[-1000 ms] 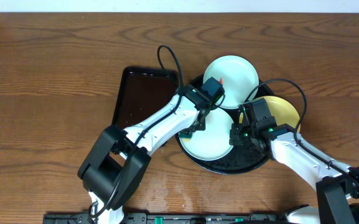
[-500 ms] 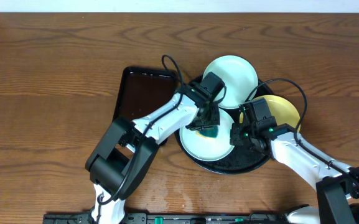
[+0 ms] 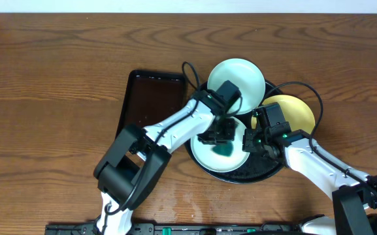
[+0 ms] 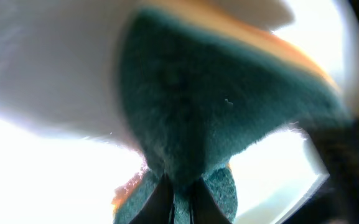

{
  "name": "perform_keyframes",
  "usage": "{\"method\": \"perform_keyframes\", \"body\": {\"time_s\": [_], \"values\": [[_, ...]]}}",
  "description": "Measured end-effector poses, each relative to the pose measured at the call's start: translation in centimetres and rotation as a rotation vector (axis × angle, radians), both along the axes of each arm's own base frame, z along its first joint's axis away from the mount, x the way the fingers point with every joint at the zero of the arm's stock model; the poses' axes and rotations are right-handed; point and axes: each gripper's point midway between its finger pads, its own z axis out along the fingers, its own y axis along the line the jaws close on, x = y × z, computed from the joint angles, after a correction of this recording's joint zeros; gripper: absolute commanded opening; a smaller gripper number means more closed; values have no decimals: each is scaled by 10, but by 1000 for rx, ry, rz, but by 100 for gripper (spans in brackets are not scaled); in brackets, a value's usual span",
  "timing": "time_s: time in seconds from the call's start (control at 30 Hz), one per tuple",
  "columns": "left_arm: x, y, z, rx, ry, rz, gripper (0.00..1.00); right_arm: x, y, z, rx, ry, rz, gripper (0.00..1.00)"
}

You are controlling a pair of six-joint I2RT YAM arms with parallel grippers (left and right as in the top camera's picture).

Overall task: Clean dirty plates on tray and stack at the side
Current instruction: 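Scrub the lower pale green plate with the sponge in left gripper, then return the sponge to the black tray with the left gripper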

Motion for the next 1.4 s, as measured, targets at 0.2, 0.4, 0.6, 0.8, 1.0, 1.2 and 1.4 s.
{"method": "perform_keyframes", "body": {"time_s": [0.2,0.4,0.6,0.8,1.0,1.2,1.4], "values": [[15,77,1,260,23,101,7,-1,2,0,10,4,4,1],[27,94,19,328,-74,116,7,-2,5,1,28,11,12,1],[33,105,80,270,-216,157,7,-2,5,1,29,11,13,1],[41,139,148,204,-373,240,7,-2,6,1,25,7,29,1],[61,183,115,269,-365,322,8,-3,6,1,24,3,51,1],[57,207,50,346,-262,336,21,-1,7,1,22,-7,66,1],[58,214,63,324,-268,342,55,2,8,2,10,-33,111,1]]}}
